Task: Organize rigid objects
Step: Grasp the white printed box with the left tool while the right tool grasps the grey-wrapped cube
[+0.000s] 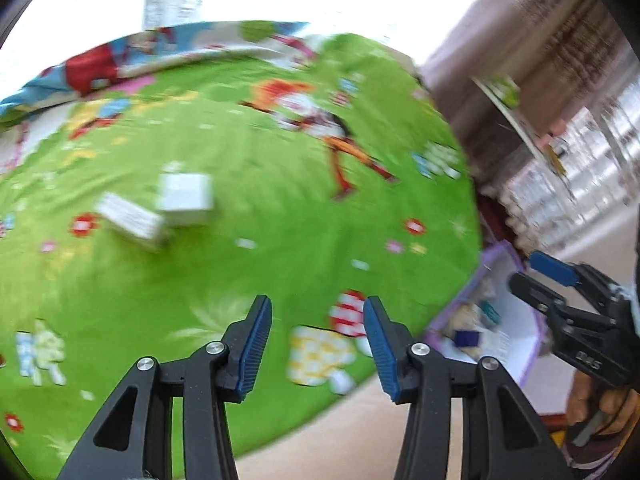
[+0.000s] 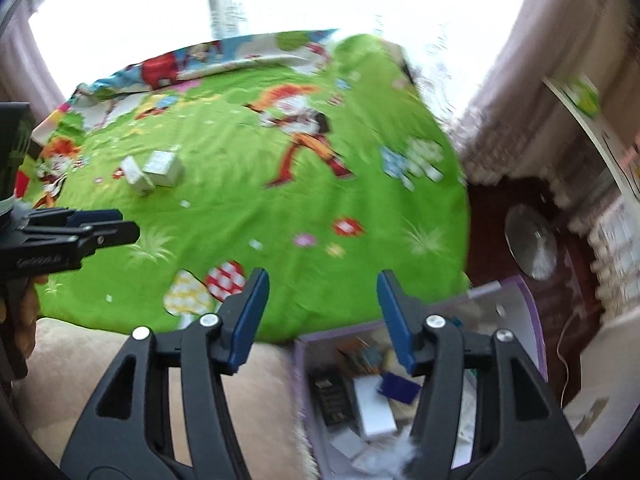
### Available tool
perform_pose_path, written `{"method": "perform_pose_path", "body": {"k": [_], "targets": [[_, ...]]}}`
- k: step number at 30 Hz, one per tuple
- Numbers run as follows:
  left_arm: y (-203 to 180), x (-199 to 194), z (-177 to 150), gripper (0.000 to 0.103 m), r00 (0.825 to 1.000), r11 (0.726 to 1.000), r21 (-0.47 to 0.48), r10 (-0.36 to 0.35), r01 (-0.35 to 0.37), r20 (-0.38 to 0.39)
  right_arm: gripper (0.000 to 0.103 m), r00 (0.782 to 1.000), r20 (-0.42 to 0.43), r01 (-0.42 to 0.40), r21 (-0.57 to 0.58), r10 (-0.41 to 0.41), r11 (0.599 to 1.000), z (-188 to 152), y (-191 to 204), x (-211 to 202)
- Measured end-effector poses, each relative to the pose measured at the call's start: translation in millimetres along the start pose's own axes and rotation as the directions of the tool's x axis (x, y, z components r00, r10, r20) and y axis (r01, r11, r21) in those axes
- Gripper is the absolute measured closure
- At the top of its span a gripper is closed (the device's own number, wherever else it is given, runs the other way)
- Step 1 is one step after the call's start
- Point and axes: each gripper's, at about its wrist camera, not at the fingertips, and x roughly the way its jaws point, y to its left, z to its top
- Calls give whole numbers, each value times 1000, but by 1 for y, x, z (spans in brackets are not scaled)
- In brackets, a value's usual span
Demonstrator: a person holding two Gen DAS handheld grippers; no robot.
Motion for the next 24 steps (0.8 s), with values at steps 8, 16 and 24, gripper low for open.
{"method": "perform_pose_path", "body": {"k": [8, 16, 24], "targets": [[71, -1, 17, 35, 991, 992, 0, 127, -127, 31, 38, 994, -12, -113, -128, 113, 985, 45, 61, 30], [104, 31, 31, 34, 982, 973, 143, 187, -183, -19, 37, 981, -68, -193, -252, 182, 948, 69, 99, 79], [111, 57, 45, 27, 981, 957, 232, 188, -172, -49, 36, 975, -103, -224, -437, 199, 871, 85, 136, 119]]}}
